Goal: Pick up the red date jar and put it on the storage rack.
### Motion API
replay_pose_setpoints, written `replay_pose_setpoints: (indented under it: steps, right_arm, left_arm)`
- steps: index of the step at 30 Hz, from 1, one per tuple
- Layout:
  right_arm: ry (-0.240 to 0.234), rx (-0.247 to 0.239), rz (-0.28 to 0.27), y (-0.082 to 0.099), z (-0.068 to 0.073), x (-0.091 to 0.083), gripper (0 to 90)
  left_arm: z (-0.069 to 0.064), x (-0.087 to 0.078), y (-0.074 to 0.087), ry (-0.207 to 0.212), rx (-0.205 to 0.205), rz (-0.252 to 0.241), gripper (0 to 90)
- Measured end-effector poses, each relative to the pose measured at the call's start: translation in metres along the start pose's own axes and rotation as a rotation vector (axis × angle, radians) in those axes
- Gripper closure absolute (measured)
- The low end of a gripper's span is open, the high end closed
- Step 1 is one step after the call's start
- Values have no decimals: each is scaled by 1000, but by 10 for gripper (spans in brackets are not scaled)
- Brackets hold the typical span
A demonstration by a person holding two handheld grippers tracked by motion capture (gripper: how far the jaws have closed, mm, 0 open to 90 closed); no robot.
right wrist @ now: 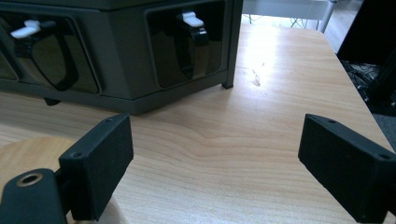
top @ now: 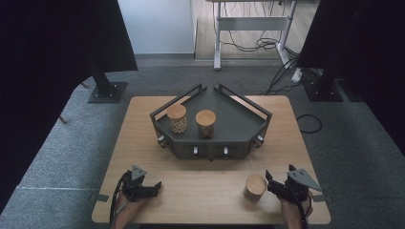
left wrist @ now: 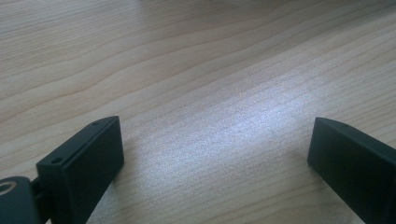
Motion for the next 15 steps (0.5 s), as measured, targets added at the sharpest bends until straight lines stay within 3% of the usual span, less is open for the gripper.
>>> replay_pose_setpoints:
  steps: [7, 15]
  right_arm:
    - [-9, -9, -16, -4, 4, -5, 97]
    - [-53, -26, -16, -6, 16, -4, 97]
  left_arm:
    - [0, 0, 0, 0, 1, 0, 34]
    - [0, 0, 0, 3, 3, -1, 34]
Point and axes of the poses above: each handheld gripper's, and its own axes: x roughly forward along the jaws, y roughly out of its underside, z roughly to its left, the point moved 7 cm from there along x, roughly forward along the jaws, and after that the axes turned 13 degrees about -y, right-handed, at the moved point
